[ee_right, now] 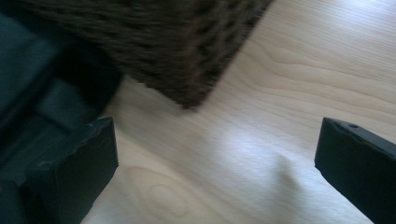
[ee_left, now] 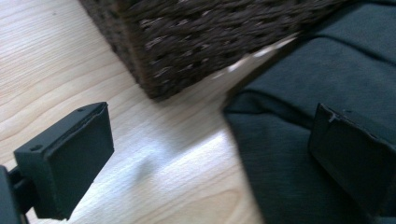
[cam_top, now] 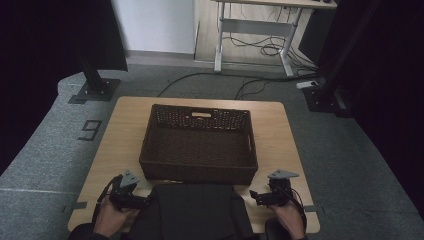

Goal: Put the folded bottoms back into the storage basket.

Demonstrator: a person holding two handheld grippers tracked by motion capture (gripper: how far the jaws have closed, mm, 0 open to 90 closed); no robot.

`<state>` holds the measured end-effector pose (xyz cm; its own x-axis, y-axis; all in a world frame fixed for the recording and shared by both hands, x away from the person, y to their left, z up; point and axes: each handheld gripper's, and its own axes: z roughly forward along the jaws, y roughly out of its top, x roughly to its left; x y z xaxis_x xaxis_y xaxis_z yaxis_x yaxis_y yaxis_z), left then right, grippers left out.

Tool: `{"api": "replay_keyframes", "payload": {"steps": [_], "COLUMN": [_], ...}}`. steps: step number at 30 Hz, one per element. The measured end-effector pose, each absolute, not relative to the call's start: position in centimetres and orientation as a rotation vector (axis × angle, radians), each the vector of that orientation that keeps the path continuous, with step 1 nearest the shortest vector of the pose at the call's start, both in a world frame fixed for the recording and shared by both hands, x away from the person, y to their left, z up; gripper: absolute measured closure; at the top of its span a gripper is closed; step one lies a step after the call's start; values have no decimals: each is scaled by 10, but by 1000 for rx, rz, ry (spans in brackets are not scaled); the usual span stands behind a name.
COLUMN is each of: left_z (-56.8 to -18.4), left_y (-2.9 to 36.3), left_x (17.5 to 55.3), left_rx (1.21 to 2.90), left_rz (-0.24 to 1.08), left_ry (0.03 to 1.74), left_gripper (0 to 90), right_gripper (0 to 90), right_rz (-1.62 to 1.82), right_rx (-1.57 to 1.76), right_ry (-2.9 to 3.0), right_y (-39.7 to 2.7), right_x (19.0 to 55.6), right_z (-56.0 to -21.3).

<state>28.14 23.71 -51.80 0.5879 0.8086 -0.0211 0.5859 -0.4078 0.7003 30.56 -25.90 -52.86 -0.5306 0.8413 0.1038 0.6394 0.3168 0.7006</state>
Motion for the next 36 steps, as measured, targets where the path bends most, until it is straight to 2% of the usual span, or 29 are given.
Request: {"api": "replay_keyframes", "payload": {"steps": [9, 25, 29, 30, 36], "left_z": [-512, -508, -513, -518, -528], "left_y": [227, 189, 186, 185, 189], "left_x": [273, 267, 267, 268, 270], "left_rx": [2118, 2128, 2142, 2166, 2176], "left_rz": [384, 263, 268, 304, 279], "left_ry": [1069, 1005, 1034, 1074, 1126], "left_gripper": [4, 0, 0, 0, 0], "right_gripper": [0, 0, 0, 0, 0], "right_rz": [1063, 1164, 1134, 1120, 1086], "right_rx": [1309, 1186, 1166, 1169, 1213], "right_ry": [2351, 2488, 2522, 2526, 2541], "right_y": [-241, -180, -166, -163, -159], "right_x": [293, 282, 284, 285, 291], "right_z": [-523, -514, -518, -521, -532]}}
